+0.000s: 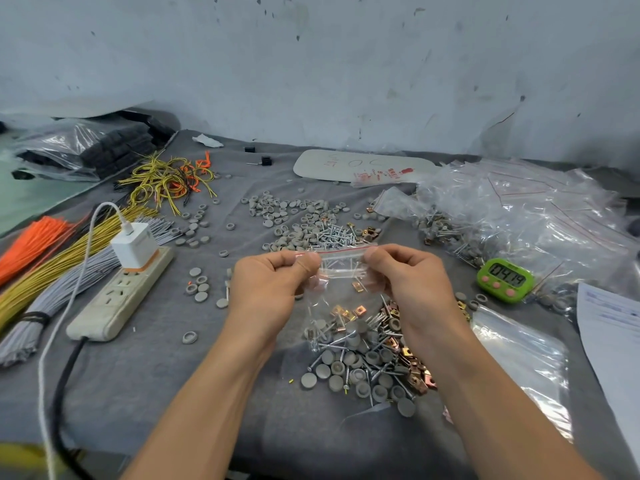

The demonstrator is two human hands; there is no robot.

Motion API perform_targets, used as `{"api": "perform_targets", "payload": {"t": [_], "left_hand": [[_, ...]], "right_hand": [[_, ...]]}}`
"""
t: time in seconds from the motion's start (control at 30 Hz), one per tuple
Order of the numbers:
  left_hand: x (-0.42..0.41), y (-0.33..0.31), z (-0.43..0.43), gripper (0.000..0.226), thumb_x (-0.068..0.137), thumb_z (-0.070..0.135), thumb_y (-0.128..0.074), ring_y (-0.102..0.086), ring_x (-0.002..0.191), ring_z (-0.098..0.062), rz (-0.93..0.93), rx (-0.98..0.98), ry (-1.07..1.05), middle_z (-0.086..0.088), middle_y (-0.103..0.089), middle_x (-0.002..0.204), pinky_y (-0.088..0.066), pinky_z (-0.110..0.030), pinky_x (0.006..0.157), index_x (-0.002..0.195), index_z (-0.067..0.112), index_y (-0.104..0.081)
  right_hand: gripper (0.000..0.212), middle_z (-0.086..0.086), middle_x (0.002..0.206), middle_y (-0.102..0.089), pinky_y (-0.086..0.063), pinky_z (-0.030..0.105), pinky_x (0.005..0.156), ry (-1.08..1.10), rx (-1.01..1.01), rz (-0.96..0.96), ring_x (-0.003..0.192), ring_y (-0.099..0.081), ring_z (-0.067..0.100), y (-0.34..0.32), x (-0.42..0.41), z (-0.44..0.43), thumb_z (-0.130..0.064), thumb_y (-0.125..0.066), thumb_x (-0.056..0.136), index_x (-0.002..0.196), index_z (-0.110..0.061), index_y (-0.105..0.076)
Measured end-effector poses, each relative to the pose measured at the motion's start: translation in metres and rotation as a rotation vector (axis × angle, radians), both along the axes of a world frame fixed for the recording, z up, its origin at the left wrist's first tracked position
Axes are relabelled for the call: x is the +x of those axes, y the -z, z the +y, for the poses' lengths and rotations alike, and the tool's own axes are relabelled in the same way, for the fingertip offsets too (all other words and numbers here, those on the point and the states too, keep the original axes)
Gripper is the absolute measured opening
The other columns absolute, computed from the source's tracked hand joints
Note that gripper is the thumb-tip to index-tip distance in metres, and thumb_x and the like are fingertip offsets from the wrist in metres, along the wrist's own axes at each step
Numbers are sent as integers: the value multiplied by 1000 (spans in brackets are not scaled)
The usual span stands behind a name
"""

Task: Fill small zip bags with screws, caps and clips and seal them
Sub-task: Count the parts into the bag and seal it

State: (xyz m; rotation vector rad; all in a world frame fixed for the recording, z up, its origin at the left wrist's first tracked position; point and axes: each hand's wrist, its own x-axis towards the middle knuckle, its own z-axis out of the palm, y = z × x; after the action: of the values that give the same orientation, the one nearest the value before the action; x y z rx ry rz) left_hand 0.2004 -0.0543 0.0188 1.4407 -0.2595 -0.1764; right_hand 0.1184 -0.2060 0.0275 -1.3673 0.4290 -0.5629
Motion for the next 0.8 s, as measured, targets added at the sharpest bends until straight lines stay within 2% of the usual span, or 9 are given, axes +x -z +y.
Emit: {"api": "perform_targets", "payload": {"t": [0.17,0.27,0.37,0.47,0.63,0.7,0.8], "left_hand": [[-1,-1,1,13,81,12,-83,-58,52,-10,18,9,-12,-8,-75,67,-50,-20,50,69,14,-80],[-1,-1,-1,12,81,11,-82,-63,56,-13,24,8,-25,-10,-75,67,-55,-33,62,70,13,-78],[-1,0,-5,12,84,10,-80,-63,58,-15,30,-5,-44,-9,-73,64,-54,-43,70,74,9,-75],[-1,0,-7,12,87,8,-78,-62,53,-11,36,-16,-31,-7,-71,61,-51,-33,61,75,8,-74],[-6,-1,-6,5,86,9,-78,-62,51,-7,16,-34,44,-7,-72,64,-48,-16,49,82,6,-78],[-9,-2,-9,3,85,9,-80,-64,53,-7,-6,-13,74,-8,-74,68,-49,-15,51,84,6,-78],[-13,-2,-14,5,84,5,-80,-69,63,-14,4,2,80,-10,-76,73,-56,-24,61,83,9,-79]], "right_hand": [[29,7,61,-66,-45,15,48,52,31,-9,47,-56,10,1,0,-1,-3,-75,88,62,-15,-78],[33,5,64,-66,-47,17,49,63,70,-6,47,-56,10,3,1,-2,-2,-75,88,58,-15,-76],[33,4,64,-63,-48,18,50,73,79,-17,47,-54,10,6,2,-1,-1,-73,90,59,-13,-73],[25,1,62,-64,-51,20,56,66,43,-13,51,-55,9,6,1,-1,-5,-72,92,68,-14,-73],[22,1,70,-72,-54,23,66,-17,-39,7,63,-66,12,6,-2,2,-11,-74,91,71,-19,-78],[21,2,70,-71,-55,27,67,-34,-62,-2,64,-65,13,6,-1,5,-8,-75,90,72,-18,-76],[28,1,65,-67,-53,30,67,-34,-69,-24,63,-61,14,7,2,9,-4,-74,89,66,-19,-74]]}}
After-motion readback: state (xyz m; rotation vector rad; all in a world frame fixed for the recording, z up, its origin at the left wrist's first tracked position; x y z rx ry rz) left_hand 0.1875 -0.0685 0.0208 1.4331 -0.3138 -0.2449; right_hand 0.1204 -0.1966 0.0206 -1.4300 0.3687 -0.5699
